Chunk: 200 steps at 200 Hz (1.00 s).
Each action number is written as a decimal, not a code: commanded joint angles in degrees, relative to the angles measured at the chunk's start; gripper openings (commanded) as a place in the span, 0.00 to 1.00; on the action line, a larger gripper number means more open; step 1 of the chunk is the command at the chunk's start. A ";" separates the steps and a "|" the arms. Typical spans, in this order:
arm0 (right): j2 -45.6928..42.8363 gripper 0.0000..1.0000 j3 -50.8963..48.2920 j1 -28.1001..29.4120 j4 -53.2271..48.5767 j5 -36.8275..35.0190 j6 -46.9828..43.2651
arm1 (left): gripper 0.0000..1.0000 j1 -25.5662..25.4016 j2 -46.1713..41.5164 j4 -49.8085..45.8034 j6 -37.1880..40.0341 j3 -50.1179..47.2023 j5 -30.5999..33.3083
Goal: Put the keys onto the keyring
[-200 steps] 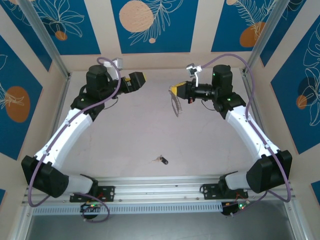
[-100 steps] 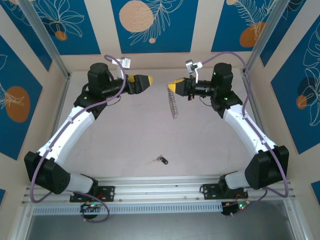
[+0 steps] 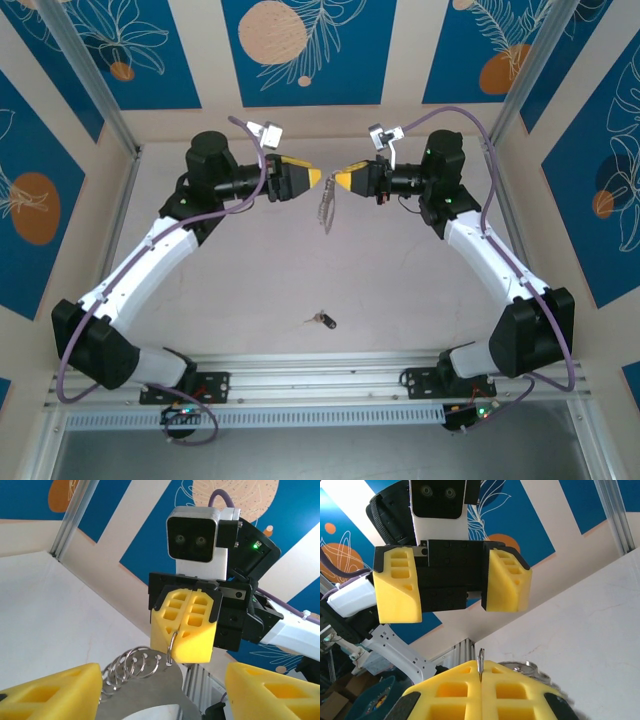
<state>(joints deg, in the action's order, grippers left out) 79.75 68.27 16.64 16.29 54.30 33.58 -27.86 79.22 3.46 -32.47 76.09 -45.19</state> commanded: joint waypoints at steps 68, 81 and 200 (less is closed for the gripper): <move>0.02 0.00 -1.91 1.73 4.24 -0.43 2.44 | 0.53 -2.38 0.75 6.46 -1.51 -1.37 -1.84; 0.03 0.00 -2.02 1.83 4.85 -0.59 2.67 | 0.53 -2.55 1.02 6.46 -1.54 -1.55 -1.74; -1.34 0.00 -2.76 2.12 6.20 -0.52 3.86 | 0.43 -4.30 1.46 8.43 -2.35 -3.36 -0.08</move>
<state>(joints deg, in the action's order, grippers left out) 79.72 66.19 18.39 21.32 54.00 36.51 -31.11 80.40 8.75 -34.20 73.17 -45.36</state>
